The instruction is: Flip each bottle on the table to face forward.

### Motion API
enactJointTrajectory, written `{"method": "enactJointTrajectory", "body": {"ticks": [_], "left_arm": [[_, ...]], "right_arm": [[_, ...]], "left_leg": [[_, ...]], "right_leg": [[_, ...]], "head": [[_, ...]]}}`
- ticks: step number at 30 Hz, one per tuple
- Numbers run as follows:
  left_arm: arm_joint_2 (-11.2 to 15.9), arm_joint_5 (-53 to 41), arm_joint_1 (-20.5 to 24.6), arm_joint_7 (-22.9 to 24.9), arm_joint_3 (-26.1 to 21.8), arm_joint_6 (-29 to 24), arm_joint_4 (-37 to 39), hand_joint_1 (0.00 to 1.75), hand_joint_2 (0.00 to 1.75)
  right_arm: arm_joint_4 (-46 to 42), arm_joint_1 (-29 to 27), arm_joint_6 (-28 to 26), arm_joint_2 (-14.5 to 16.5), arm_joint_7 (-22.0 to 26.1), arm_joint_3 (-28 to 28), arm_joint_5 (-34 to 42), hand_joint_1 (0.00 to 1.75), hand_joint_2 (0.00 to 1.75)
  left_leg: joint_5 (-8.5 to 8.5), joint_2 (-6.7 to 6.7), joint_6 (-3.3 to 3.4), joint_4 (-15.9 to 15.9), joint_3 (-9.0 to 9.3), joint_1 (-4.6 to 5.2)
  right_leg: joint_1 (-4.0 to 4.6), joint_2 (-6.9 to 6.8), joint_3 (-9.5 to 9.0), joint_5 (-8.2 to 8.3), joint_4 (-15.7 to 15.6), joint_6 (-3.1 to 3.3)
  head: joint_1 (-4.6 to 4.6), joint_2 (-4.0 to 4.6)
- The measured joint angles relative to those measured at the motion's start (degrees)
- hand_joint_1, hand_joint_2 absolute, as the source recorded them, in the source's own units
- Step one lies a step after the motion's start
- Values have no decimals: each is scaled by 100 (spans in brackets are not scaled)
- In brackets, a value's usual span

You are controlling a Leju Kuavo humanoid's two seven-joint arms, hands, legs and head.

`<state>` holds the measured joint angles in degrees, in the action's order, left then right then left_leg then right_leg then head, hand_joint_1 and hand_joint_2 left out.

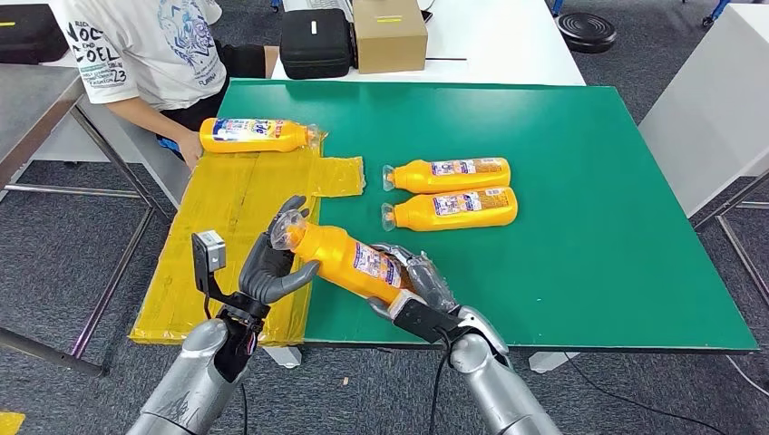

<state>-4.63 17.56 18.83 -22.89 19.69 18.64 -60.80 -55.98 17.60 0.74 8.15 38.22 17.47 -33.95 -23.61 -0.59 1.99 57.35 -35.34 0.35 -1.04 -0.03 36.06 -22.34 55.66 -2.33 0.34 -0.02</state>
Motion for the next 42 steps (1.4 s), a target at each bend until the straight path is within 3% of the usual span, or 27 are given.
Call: {"method": "enactJointTrajectory", "body": {"ticks": [8, 24, 42], "left_arm": [[-37, 81, 52, -73, 123, 258, 61, 0, 175], [-36, 135, 42, 48, 281, 659, 58, 0, 175], [-126, -34, 340, 181, 473, 413, 250, 0, 175]], "right_arm": [[486, 181, -53, 164, 27, 122, 180, 175, 175], [848, 311, -209, 203, 106, 116, 311, 175, 175], [857, 429, -181, 405, 52, 283, 217, 175, 175]], "left_leg": [[0, 0, 0, 0, 0, 0], [0, 0, 0, 0, 0, 0], [0, -1, 0, 0, -1, 0]], "right_leg": [[0, 0, 0, 0, 0, 0], [0, 0, 0, 0, 0, 0], [0, 0, 0, 0, 0, 0]], "head": [[1, 0], [-1, 0], [-1, 0]]}}
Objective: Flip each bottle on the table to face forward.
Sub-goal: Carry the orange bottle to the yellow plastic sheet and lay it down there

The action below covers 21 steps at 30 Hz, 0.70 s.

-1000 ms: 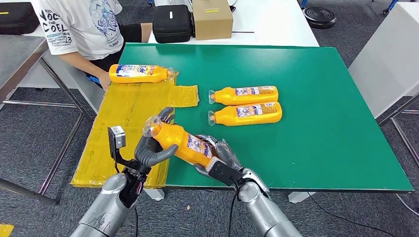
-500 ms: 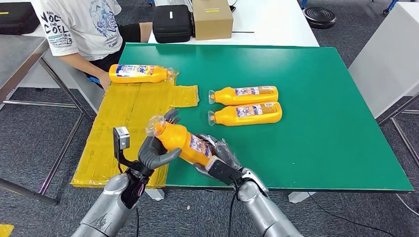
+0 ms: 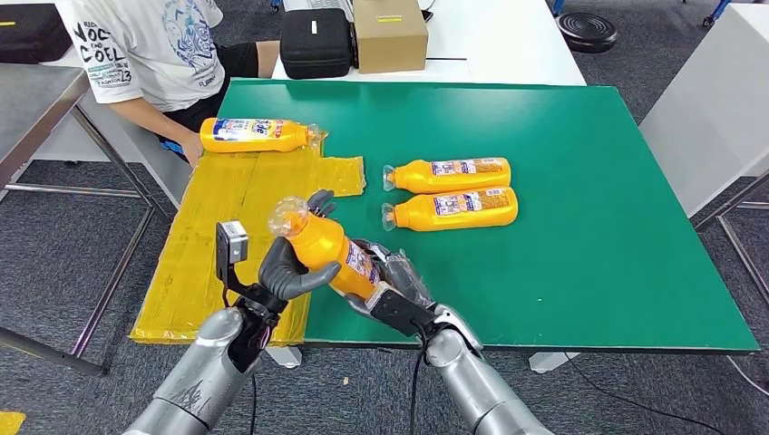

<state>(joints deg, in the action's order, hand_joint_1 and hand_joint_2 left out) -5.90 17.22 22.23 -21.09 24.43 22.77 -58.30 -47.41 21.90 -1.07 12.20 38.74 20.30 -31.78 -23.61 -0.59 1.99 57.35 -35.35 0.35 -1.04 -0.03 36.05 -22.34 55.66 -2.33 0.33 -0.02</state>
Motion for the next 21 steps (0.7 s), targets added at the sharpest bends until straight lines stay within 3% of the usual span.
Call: {"method": "enactJointTrajectory", "body": {"ticks": [14, 15, 16, 18, 19, 20, 21], "left_arm": [[-65, -52, -27, 58, 71, -248, 233, 0, 175], [-72, -61, -26, 57, 75, -285, 255, 18, 175], [-78, -67, -24, 54, 79, -308, 277, 49, 175], [-84, -69, -22, 34, 85, -317, 317, 65, 175], [-86, -59, -23, 13, 85, -317, 330, 47, 175], [-87, -42, -25, -14, 85, -316, 336, 16, 175], [-88, -9, -27, -41, 82, -317, 338, 6, 175]], "right_arm": [[-2, 75, 49, 186, 4, 184, 10, 175, 175], [-2, 86, 51, 190, 7, 195, 15, 175, 175], [-2, 99, 51, 192, 9, 206, 18, 175, 175], [-2, 119, 40, 200, 2, 227, 17, 175, 175], [-1, 125, 26, 204, -9, 240, 10, 175, 175], [3, 132, 8, 207, -26, 255, 1, 175, 175], [9, 143, -11, 208, -45, 273, -16, 175, 175]], "left_leg": [[0, 2, 0, 0, 1, -1], [0, 2, 0, 0, 1, -1], [0, 2, 0, 0, 1, -1], [0, 1, 0, 0, 1, -1], [0, 1, 0, 0, 1, -1], [0, 2, 0, 0, 1, -1], [0, 2, 0, 0, 1, -1]], "right_leg": [[1, 1, 2, 0, 0, 0], [1, 1, 2, 0, 0, 0], [1, 1, 1, 0, 0, 0], [1, 1, 1, 0, 0, 0], [1, 1, 2, 0, 0, 0], [1, 1, 2, 0, 0, 0], [1, 1, 2, 0, 0, 0]], "head": [[0, 0], [0, 0], [-1, 0], [-1, 0], [-1, 0], [-1, 0], [0, 0]]}}
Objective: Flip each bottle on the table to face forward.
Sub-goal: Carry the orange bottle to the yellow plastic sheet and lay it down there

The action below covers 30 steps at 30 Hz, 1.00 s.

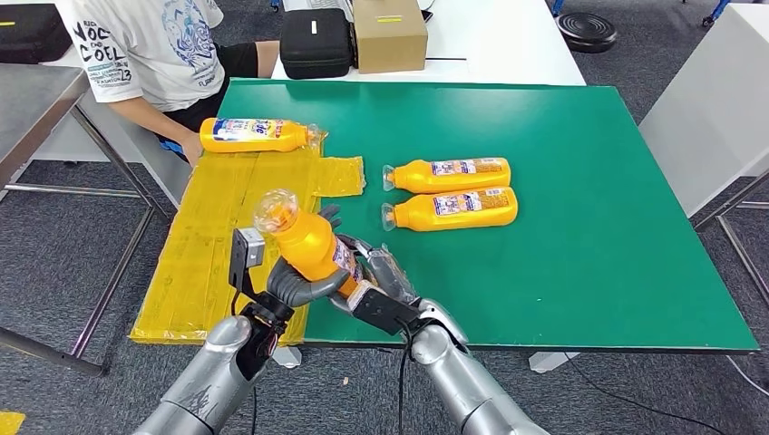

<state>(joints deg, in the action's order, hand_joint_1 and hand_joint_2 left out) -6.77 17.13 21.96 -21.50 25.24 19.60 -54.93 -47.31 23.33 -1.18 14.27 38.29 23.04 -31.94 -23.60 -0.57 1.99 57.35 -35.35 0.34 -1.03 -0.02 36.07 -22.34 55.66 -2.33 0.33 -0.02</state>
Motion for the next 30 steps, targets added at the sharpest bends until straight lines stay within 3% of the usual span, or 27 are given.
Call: {"method": "enactJointTrajectory", "body": {"ticks": [1, 24, 25, 28, 29, 30], "left_arm": [[-1, 39, -2, -25, -5, -2, 0, 0, 175], [-18, 497, -61, -226, -197, -381, -268, 0, 175], [-18, 485, -61, -226, -197, -384, -271, 19, 175], [-18, 371, -59, -251, -192, -340, -285, 150, 175], [-18, 314, -60, -281, -185, -305, -294, 174, 175], [-17, 259, -60, -316, -172, -264, -305, 175, 175]], "right_arm": [[9, 15, -13, 0, -15, 16, -19, 175, 175], [457, 186, 0, -2, -45, 41, -170, 175, 175], [469, 193, 3, -2, -45, 41, -170, 175, 175], [504, 220, 9, -2, -38, 41, -170, 175, 175], [514, 232, 10, -2, -33, 41, -170, 175, 175], [523, 246, 12, -2, -29, 41, -170, 175, 175]], "left_leg": [[0, 0, 0, 0, 0, 0], [0, 0, 0, 0, 0, 0], [0, 0, 0, 0, 1, -1], [0, 0, 0, 0, 1, 0], [0, 0, 0, 0, 1, 0], [0, 0, 0, 0, 1, 0]], "right_leg": [[0, 0, 0, 0, 0, 0], [0, 0, 0, 0, 0, 0], [0, 0, 0, 0, 0, 0], [0, 0, 0, 0, 0, 0], [0, 0, 0, 0, 0, 0], [0, 0, 0, 0, 0, 0]], "head": [[1, 0], [1, 0], [1, 0], [1, 0], [0, 0], [0, 0]]}}
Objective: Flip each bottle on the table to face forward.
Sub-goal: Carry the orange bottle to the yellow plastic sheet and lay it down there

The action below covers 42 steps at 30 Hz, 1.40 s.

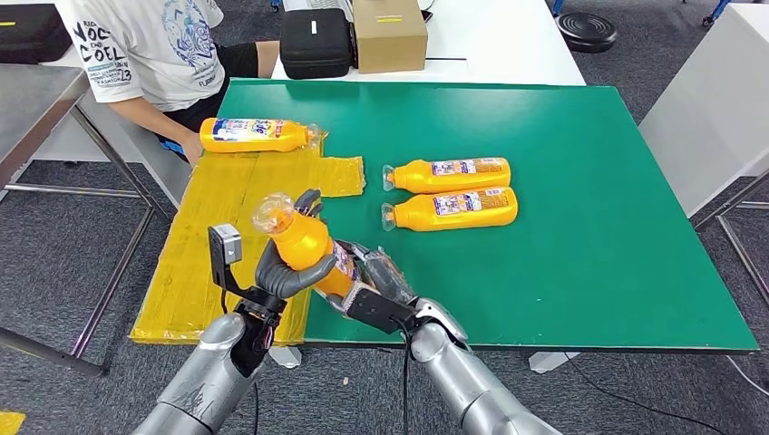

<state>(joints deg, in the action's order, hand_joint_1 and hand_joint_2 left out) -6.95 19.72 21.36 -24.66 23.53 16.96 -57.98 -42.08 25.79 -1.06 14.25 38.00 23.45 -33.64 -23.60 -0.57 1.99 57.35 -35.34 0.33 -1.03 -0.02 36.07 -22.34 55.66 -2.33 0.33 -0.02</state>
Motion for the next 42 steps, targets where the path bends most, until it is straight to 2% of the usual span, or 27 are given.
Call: {"method": "enactJointTrajectory", "body": {"ticks": [8, 25, 26, 28, 29, 30, 32, 42], "left_arm": [[45, -152, -6, -87, 77, 247, -173, 175, 175], [138, -142, -16, -117, 143, 420, -246, 175, 175], [150, -133, -20, -126, 145, 452, -251, 175, 175], [170, -115, -32, -143, 148, 480, -269, 175, 175], [178, -108, -37, -152, 148, 484, -279, 175, 175], [183, -103, -41, -159, 148, 493, -289, 175, 175], [185, -99, -61, -167, 162, 530, -333, 175, 175], [181, -264, -126, -104, 208, 405, -467, 175, 175]], "right_arm": [[38, 69, 15, 0, 31, 14, 0, 175, 175], [56, 77, 63, 0, 72, 58, -1, 175, 175], [61, 82, 64, 0, 73, 70, -3, 144, 175], [75, 98, 64, 0, 73, 96, -8, 56, 175], [85, 106, 59, 0, 71, 110, -11, 13, 131], [97, 114, 41, 1, 62, 122, -14, 0, 87], [125, 127, -29, 12, 2, 145, -34, 0, 0], [157, 120, -468, 34, -365, 184, -265, 0, 0]], "left_leg": [[0, 0, 0, 0, 0, 0], [0, 0, 0, 0, 0, 0], [0, 0, 0, 0, 0, 0], [0, 0, 0, 0, 0, 0], [0, 0, 0, 0, 0, 0], [0, 0, 0, 0, 0, -1], [0, 0, 0, 0, 0, -1], [0, 0, 0, 0, 0, 0]], "right_leg": [[0, 0, 0, 0, 0, 0], [0, 0, 0, 0, 0, 0], [0, 0, 0, 0, 0, 0], [1, 0, 0, 0, 0, 0], [1, 0, 0, 0, 0, 0], [1, 0, 0, 0, 0, 0], [0, 0, 0, 0, 0, 0], [0, 0, 0, 0, 0, 0]], "head": [[1, 0], [1, 0], [1, 0], [1, 0], [1, 0], [1, 0], [1, 0], [0, 0]]}}
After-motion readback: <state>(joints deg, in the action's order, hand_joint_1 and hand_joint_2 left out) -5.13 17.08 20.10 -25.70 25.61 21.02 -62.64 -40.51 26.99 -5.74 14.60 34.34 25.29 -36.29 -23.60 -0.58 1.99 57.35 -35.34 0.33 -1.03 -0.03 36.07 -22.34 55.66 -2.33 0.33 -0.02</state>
